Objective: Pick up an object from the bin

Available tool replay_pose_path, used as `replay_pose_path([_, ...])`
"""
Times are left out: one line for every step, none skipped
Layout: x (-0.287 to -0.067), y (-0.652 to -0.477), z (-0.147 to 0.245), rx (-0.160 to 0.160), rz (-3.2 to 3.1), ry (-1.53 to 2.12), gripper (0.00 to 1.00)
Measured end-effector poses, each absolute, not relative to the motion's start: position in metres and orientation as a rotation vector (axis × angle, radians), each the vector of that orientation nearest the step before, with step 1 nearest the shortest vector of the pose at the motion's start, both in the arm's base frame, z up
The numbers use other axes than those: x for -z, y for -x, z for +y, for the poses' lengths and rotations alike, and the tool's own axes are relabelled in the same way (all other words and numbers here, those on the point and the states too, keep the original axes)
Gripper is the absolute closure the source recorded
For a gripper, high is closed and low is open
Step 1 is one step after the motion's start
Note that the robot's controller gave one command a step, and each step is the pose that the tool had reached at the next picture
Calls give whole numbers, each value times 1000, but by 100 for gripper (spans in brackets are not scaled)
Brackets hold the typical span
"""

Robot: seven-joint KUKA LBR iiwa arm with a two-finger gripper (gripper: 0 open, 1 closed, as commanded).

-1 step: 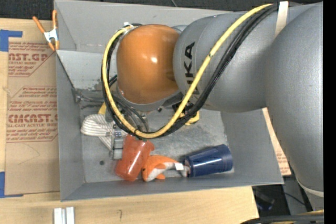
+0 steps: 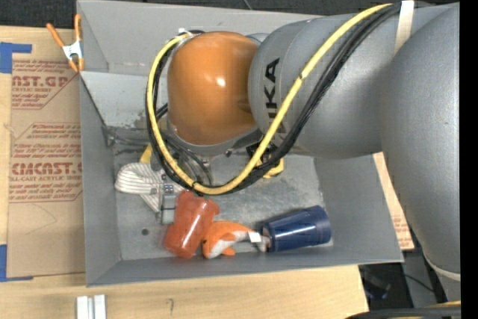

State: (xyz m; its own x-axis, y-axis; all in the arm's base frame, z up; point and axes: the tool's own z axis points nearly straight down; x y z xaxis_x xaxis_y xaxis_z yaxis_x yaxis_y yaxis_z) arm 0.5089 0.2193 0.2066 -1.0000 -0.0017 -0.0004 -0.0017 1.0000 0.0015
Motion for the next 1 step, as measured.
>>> replay_pose_path([-154,-522,191,-6,3134,25,0])
